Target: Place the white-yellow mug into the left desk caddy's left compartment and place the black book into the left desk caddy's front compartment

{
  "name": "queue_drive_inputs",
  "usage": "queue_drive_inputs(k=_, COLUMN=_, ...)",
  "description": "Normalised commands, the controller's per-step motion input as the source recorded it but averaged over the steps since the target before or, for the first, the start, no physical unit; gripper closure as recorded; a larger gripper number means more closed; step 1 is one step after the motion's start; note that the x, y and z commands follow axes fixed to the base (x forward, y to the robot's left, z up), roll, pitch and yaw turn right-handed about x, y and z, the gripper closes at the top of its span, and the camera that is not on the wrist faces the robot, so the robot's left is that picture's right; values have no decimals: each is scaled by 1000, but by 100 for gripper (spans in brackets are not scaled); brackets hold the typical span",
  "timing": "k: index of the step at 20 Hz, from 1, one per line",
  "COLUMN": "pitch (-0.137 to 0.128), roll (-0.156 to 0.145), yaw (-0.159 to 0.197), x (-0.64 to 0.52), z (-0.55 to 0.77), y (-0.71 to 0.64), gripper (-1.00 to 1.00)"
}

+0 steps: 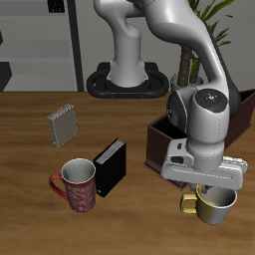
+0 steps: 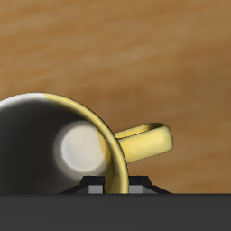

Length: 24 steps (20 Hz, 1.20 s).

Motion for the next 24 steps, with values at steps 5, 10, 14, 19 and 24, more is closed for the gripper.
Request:
queue_drive_inputs(k=5, pitch=-34, roll=-3, yaw=-3, x=-29, z=283, y=-69, gripper=100)
queue_drive_inputs(k=10, pitch=-56, roll=-28, yaw=5, x=-35, z=477, y=-189, gripper=100)
queue_drive_inputs(k=14, pitch=-55, roll=-37, yaw=-15, x=-93, z=512, y=-216, gripper=100)
queue_drive_inputs(k=19, pitch=-95, roll=-27, yaw=11, x=-279, z=801, y=-236, gripper=100)
queue_drive_inputs(k=24, pitch=-51, roll=-26, yaw=37, x=-351, z=503, y=-143, gripper=100)
